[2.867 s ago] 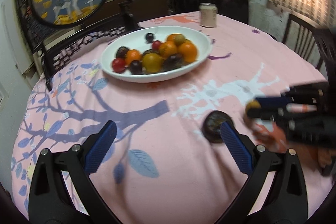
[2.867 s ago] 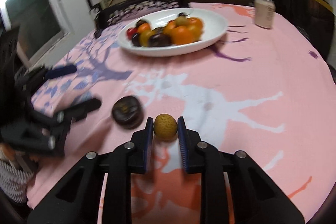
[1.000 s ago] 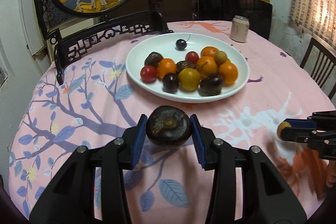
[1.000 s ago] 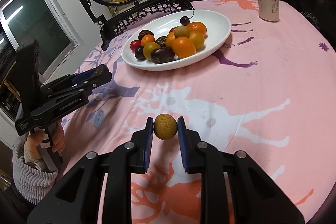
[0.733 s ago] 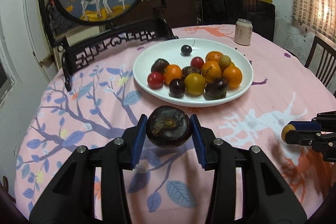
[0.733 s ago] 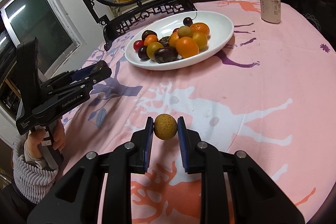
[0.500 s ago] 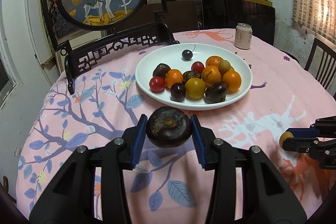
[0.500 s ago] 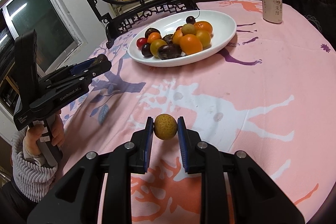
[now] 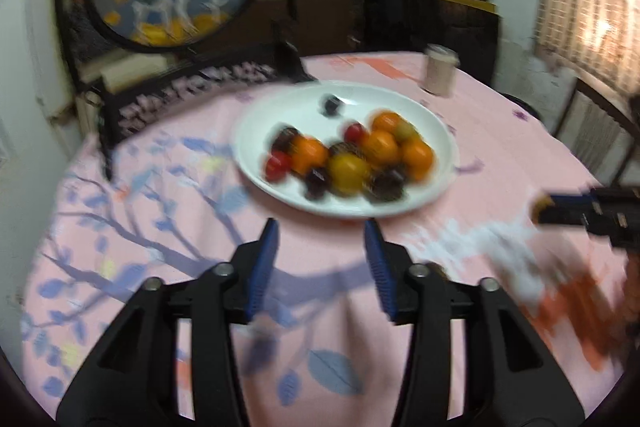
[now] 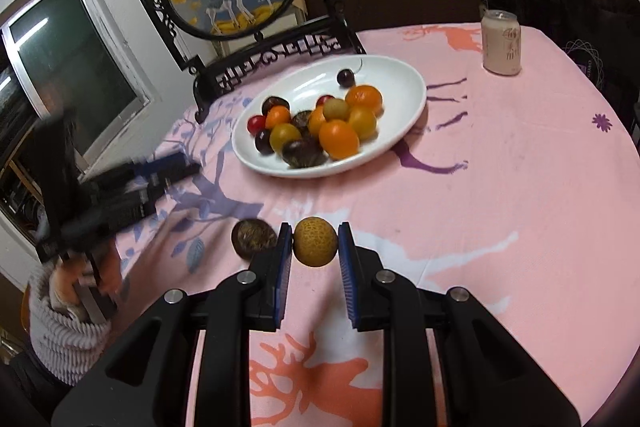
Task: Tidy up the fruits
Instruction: 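Carry yellow fruit with right tool while left carries dark brown fruit toward plate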
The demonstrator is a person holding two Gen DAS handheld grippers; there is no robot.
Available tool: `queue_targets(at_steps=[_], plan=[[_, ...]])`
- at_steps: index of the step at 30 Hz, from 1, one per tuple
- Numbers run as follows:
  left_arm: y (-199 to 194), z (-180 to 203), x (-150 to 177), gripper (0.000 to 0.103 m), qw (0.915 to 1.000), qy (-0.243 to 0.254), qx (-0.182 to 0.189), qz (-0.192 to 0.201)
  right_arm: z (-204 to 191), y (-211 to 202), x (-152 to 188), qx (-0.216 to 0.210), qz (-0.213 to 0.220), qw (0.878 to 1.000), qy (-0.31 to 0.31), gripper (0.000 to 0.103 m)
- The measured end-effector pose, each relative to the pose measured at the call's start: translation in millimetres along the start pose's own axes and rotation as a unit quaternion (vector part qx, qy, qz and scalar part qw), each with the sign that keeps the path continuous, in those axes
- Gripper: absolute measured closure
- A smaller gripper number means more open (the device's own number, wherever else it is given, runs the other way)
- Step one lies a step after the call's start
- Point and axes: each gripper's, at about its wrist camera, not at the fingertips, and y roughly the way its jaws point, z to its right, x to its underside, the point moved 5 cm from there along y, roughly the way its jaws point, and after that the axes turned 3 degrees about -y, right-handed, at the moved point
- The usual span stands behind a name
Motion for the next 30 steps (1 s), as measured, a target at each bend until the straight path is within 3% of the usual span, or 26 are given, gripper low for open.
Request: queue_targets(at_steps=[6, 9, 14, 18, 23, 30], plan=[[13.2, 41.6, 20.5, 0.044, 0.9971, 0.066, 0.028, -0.024, 8.4, 14.0, 14.2, -0.012, -0.015, 1.0, 0.021, 0.079], [22.4, 50.9, 27.7, 0.044, 0.9952, 0.09, 0.012, -0.035, 9.9, 12.8, 15.2, -0.015, -0.014, 1.0, 0.023, 0.079], [31.2, 54.4, 30.9, 0.044, 0.9944, 0.082, 0.04, -0.053, 5.6, 12.1, 15.9, -0.022, -0.013, 1.0, 0.017, 0.079], [41.7, 61.6, 37.1, 0.057, 0.9923, 0.083, 0.053, -0.074, 7.1, 12.1, 15.8, -0.023, -0.013, 0.999, 0.019, 0.079], [41.8, 61.3, 36.2, 0.06, 0.9926, 0.071, 0.064, -0.075, 7.3, 10.9, 15.9, -0.024, -0.01, 0.999, 0.019, 0.079], [31.7, 58.2, 35.7, 0.061, 0.9948, 0.066, 0.047, -0.062, 7.9, 12.4, 18.7, -0.018, -0.012, 1.0, 0.018, 0.079]])
